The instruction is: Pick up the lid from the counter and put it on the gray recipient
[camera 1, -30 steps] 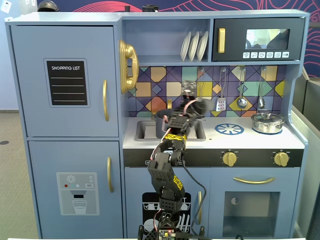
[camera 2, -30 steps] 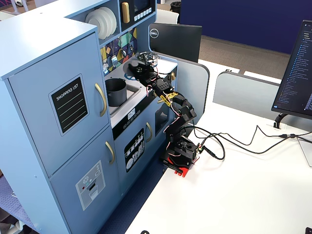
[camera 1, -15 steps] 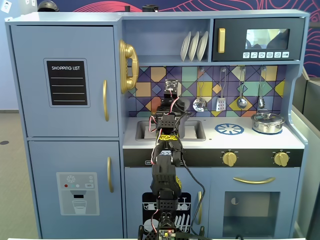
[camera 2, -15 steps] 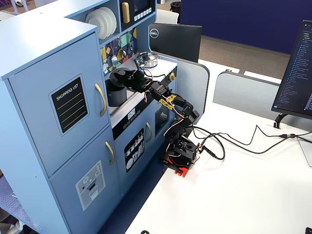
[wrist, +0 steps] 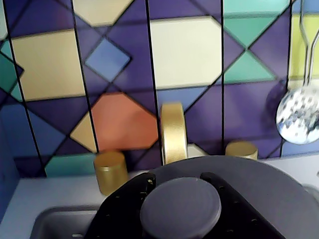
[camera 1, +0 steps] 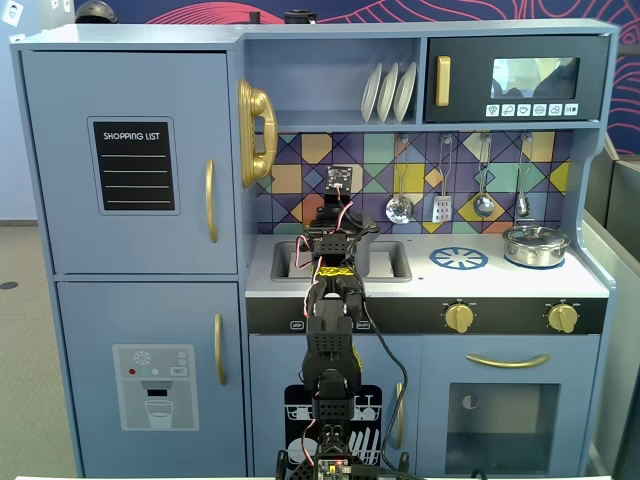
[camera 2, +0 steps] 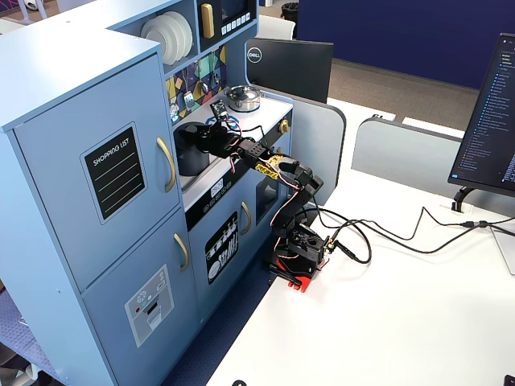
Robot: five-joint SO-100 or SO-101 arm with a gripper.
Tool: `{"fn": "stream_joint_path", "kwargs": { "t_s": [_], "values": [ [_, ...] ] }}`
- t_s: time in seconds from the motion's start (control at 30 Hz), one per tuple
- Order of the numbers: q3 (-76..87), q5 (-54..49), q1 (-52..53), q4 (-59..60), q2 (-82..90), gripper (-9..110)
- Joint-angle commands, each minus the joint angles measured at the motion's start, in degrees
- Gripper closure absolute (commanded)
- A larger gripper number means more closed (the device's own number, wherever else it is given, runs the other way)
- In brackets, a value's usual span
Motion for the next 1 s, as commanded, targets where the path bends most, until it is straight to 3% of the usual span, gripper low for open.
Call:
{"fn": "stream_joint_path", "kwargs": {
  "t_s": [0.0, 0.97],
  "values": [
    [-2.99, 0.88, -0.53, -2.46, -0.44, 102],
    [-2.55, -2.72, -0.7, -2.99, -3.08, 102]
  ]
}}
